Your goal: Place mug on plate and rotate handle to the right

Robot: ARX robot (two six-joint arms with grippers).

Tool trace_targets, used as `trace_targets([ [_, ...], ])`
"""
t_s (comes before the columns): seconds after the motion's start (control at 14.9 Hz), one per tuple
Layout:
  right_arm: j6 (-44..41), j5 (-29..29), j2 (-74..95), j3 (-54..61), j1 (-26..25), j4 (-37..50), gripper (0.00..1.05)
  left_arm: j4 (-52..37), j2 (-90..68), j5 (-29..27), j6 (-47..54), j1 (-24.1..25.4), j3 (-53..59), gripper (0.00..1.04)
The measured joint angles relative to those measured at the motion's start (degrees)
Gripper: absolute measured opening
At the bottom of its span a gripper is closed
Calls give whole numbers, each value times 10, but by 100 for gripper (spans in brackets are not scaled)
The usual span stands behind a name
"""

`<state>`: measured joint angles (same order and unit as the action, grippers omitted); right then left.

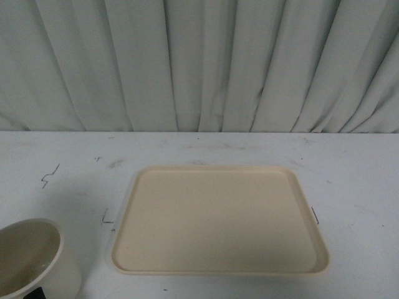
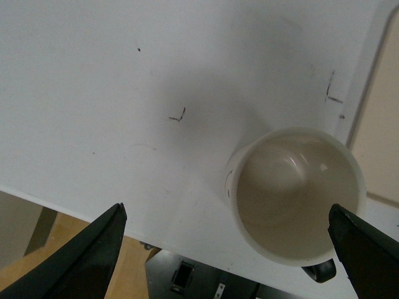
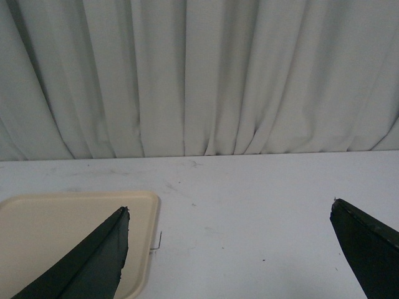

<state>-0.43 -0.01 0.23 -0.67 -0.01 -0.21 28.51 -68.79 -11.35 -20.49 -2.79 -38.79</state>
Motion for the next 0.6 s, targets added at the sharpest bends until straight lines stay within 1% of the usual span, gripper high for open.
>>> trace_targets([
  [0.27, 0, 0, 0, 0, 0, 0, 98, -38, -116, 18, 22, 10, -13, 98],
  [0.6, 0, 0, 0, 0, 0, 0, 98, -80, -185, 22, 41, 18, -16, 98],
])
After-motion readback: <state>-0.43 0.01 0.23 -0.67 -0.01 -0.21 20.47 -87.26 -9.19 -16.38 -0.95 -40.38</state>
